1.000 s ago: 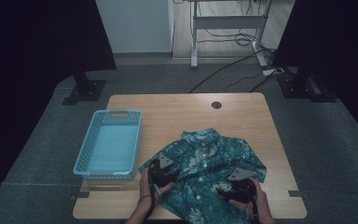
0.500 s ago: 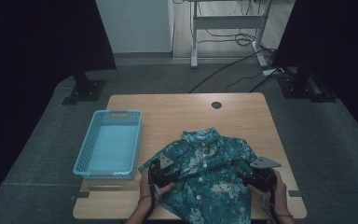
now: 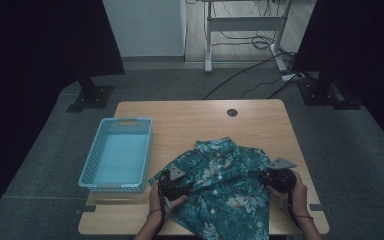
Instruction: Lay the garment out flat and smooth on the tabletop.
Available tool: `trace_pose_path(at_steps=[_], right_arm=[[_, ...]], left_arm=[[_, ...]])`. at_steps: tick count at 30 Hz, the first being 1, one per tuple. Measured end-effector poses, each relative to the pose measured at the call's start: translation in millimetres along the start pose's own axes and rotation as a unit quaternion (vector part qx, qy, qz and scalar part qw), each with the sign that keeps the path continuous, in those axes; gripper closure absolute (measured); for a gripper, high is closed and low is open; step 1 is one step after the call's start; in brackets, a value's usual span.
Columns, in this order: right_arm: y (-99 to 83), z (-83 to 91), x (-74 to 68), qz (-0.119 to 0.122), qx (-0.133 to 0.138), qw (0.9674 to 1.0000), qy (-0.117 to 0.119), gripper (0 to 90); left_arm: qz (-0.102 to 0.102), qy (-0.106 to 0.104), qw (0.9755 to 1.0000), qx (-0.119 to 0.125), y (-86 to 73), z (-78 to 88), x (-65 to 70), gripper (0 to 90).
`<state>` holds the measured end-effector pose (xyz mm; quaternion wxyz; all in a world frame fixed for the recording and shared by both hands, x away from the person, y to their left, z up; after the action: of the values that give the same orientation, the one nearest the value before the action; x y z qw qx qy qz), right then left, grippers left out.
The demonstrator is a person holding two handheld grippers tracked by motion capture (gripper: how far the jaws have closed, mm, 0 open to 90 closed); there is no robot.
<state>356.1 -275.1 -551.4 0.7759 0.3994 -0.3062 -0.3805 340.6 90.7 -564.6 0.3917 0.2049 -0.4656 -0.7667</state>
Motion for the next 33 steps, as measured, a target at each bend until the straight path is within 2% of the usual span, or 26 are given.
trace_pose_path(at_steps=[4, 6, 7, 8, 11, 12, 18, 19, 21, 23, 24, 25, 26, 27, 28, 30, 31, 32, 33], right_arm=[[-1.5, -4.9, 0.3, 0.004, -0.01, 0.9999, -0.004, 54.0], [-2.1, -6.7, 0.1, 0.005, -0.014, 0.9998, -0.009, 61.5], [-2.1, -7.3, 0.1, 0.007, -0.018, 0.9996, -0.02, 71.8], [-2.1, -7.3, 0.1, 0.007, -0.018, 0.9996, -0.02, 71.8], [-1.5, -5.3, 3.5, 0.001, -0.013, 0.9994, -0.032, 86.7], [-1.0, -3.6, 5.1, -0.002, -0.008, 0.9993, -0.036, 88.8], [2.3, 10.1, 18.0, -0.023, 0.012, 0.9981, -0.056, 90.0], [1.6, 15.1, 24.4, -0.026, 0.016, 0.9972, -0.068, 90.0], [0.7, 17.5, 28.3, -0.029, 0.017, 0.9967, -0.075, 90.0], [-1.6, 22.4, 37.4, -0.035, 0.017, 0.995, -0.093, 90.0], [-5.1, 27.0, 48.3, -0.046, 0.02, 0.9916, -0.119, 82.2], [-7.1, 28.9, 54.0, -0.054, 0.022, 0.9886, -0.139, 68.6], [-7.1, 28.9, 54.0, -0.054, 0.022, 0.9886, -0.139, 68.6], [-9.1, 30.2, 59.4, -0.067, 0.021, 0.9849, -0.158, 55.5], [-10.8, 31.3, 63.6, -0.08, 0.018, 0.9824, -0.168, 50.9], [-10.6, 36.5, 62.1, -0.096, 0.031, 0.9823, -0.158, 42.6], [-10.6, 36.5, 62.1, -0.096, 0.031, 0.9823, -0.158, 42.6], [-6.6, 38.6, 54.3, -0.102, 0.037, 0.9848, -0.135, 41.3], [-6.6, 38.6, 54.3, -0.102, 0.037, 0.9848, -0.135, 41.3]], left_arm=[[0.001, -0.001, 1.0, 0.001, -0.3, 0.1, -0.2, 50.3], [0.001, -0.001, 1.0, 0.001, -0.3, 0.2, -0.3, 50.3], [0.002, -0.001, 1.0, 0.001, -0.3, 0.2, -0.5, 50.3], [0.003, -0.002, 1.0, 0.001, -0.3, 0.3, -0.7, 50.3], [0.004, -0.002, 1.0, 0.002, -0.4, 0.3, -0.8, 50.3], [0.003, -0.002, 1.0, 0.001, -0.3, 0.3, -0.8, 50.3], [0.003, -0.001, 1.0, 0.002, -0.4, 0.3, -0.5, 50.3], [0.002, -0.001, 1.0, 0.002, -0.5, 0.3, -0.3, 50.3], [0.002, -0.001, 1.0, 0.003, -0.5, 0.2, -0.4, 50.2], [0.004, -0.002, 1.0, 0.003, -0.5, 0.3, -0.6, 50.2], [0.004, -0.002, 1.0, 0.002, -0.5, 0.3, -0.7, 50.3], [0.004, -0.002, 1.0, 0.002, -0.5, 0.3, -0.8, 50.2], [0.004, -0.002, 1.0, 0.002, -0.5, 0.3, -0.8, 50.2], [0.004, -0.002, 1.0, 0.002, -0.4, 0.2, -0.8, 50.2], [0.003, -0.002, 1.0, 0.002, -0.3, 0.2, -0.7, 50.1], [0.003, -0.001, 1.0, 0.001, -0.2, 0.1, -0.3, 49.9], [0.003, -0.001, 1.0, 0.001, -0.2, 0.1, -0.3, 49.7], [0.003, -0.001, 1.0, 0.001, -0.1, 0.0, -0.2, 49.6], [0.004, -0.001, 1.0, 0.001, 0.0, -0.1, -0.1, 49.6]])
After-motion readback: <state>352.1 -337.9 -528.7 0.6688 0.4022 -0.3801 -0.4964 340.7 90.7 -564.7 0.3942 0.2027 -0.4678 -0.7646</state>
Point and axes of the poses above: each handheld gripper's, and its own axes: z roughly backward along the jaws, y roughly out of its top, x roughly to its right, the point moved 2 cm from there along -z, roughly forward along the jaws, and after that the axes turned 12 degrees about x, right-handed, at the moved point
